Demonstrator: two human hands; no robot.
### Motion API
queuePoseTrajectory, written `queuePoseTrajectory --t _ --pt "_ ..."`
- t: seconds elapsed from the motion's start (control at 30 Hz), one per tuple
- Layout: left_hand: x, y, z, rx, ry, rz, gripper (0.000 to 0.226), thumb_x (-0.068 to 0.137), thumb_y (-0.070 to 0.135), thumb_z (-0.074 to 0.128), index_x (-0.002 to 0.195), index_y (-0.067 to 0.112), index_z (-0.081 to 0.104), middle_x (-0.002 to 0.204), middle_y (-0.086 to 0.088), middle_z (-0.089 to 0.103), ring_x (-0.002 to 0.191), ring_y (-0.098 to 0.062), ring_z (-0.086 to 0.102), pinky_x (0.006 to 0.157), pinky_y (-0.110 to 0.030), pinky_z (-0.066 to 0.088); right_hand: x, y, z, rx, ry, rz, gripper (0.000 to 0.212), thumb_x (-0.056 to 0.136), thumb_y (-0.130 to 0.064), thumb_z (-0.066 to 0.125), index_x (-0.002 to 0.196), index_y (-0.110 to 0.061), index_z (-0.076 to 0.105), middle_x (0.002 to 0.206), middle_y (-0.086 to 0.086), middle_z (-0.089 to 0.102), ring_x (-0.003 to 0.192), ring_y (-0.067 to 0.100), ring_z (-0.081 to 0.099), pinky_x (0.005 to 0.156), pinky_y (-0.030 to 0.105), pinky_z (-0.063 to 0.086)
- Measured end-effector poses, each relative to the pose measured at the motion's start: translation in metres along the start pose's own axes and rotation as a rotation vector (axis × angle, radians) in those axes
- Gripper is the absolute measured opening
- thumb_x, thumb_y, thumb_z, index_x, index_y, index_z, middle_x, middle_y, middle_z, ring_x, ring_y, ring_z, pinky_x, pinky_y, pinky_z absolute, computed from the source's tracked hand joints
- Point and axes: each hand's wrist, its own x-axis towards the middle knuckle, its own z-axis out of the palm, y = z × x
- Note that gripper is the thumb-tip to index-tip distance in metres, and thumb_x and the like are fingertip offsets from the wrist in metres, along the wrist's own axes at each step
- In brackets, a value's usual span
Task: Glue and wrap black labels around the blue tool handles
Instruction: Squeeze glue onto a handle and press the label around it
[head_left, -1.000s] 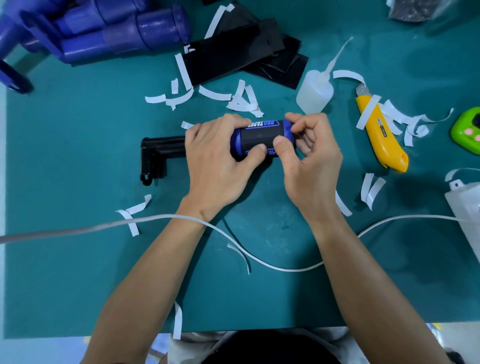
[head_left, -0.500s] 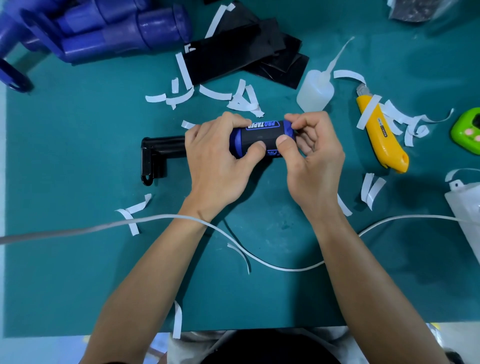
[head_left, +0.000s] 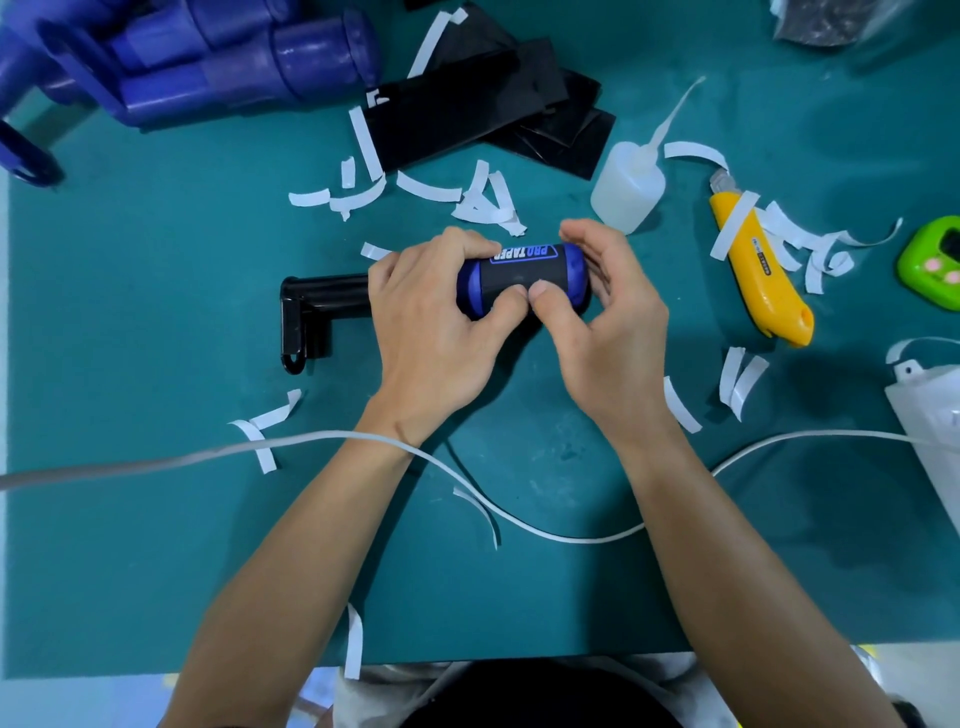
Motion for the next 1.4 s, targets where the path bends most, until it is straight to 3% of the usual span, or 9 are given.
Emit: queuePoseTrajectory --t 0.13,0.27,0.4,0.57,0.9,1.1,1.23,1.4 --pt "0.000 0.000 -0.001 -0.003 -0.008 -0.003 0.029 0.079 0.042 0.071 0.104 0.032 0.061 0.102 0.030 0.062 0.099 0.004 0.053 0.103 -0.018 0.023 0.000 0.002 -0.002 0.005 -0.010 0.003 0.046 0.090 -0.016 0.069 0.135 -0.020 0.062 0.123 -0.024 0.067 0.118 0.010 0.065 0.104 0.028 0.050" --pt "0.000 -0.001 0.000 0.004 -0.009 -0.002 0.030 0.079 0.043 0.070 0.106 0.031 0.062 0.099 0.037 0.057 0.097 0.006 0.050 0.104 -0.015 0.021 0.001 0.004 -0.005 0.042 -0.030 0.021 0.050 0.093 -0.009 0.062 0.142 -0.019 0.059 0.137 -0.014 0.065 0.131 0.007 0.059 0.112 0.037 0.048" --pt "-0.001 -0.002 0.000 -0.001 -0.006 0.005 0.030 0.080 0.042 0.071 0.107 0.031 0.062 0.101 0.033 0.058 0.098 0.006 0.050 0.104 -0.015 0.021 0.001 0.005 -0.007 0.063 -0.053 0.060 0.054 0.095 -0.009 0.058 0.148 -0.020 0.056 0.144 -0.014 0.061 0.136 0.003 0.055 0.115 0.041 0.045" --pt "-0.001 -0.001 -0.001 -0.008 -0.011 -0.003 0.030 0.080 0.043 0.072 0.107 0.032 0.063 0.103 0.032 0.060 0.100 0.007 0.051 0.104 -0.017 0.022 0.000 0.004 -0.005 0.012 -0.041 0.028 0.060 0.090 -0.014 0.072 0.147 -0.020 0.056 0.140 -0.014 0.064 0.131 0.002 0.058 0.113 0.029 0.045" --pt "-0.002 0.000 -0.003 -0.002 -0.029 0.006 0.031 0.081 0.041 0.072 0.108 0.029 0.064 0.106 0.029 0.061 0.103 -0.003 0.058 0.105 -0.018 0.022 0.001 0.004 -0.006 0.012 -0.033 0.028 0.052 0.092 -0.005 0.065 0.142 -0.018 0.060 0.137 -0.013 0.066 0.130 0.008 0.060 0.112 0.040 0.049" --pt "-0.002 0.001 -0.005 -0.016 -0.033 0.011 0.032 0.083 0.044 0.070 0.110 0.029 0.064 0.108 0.030 0.061 0.105 -0.004 0.059 0.105 -0.020 0.023 -0.002 0.001 -0.003 -0.098 -0.028 -0.040 0.050 0.090 -0.016 0.071 0.139 -0.018 0.063 0.127 -0.012 0.067 0.117 0.009 0.065 0.105 0.027 0.049" --pt "-0.004 -0.002 -0.010 -0.014 -0.081 0.034 0.041 0.080 0.042 0.072 0.118 0.028 0.064 0.118 0.027 0.063 0.111 -0.004 0.058 0.108 -0.021 0.023 -0.003 0.003 -0.001 -0.110 -0.017 -0.086 0.041 0.091 -0.010 0.068 0.132 -0.012 0.067 0.132 -0.003 0.067 0.122 0.009 0.063 0.107 0.030 0.049" --pt "-0.004 -0.006 -0.019 -0.040 -0.169 0.046 0.050 0.076 0.031 0.068 0.125 0.027 0.062 0.126 0.027 0.062 0.117 -0.003 0.056 0.110 -0.023 0.025 -0.003 0.003 -0.001 -0.123 -0.019 -0.087 0.041 0.091 -0.010 0.068 0.132 -0.013 0.067 0.133 -0.004 0.066 0.124 0.007 0.061 0.107 0.024 0.046"
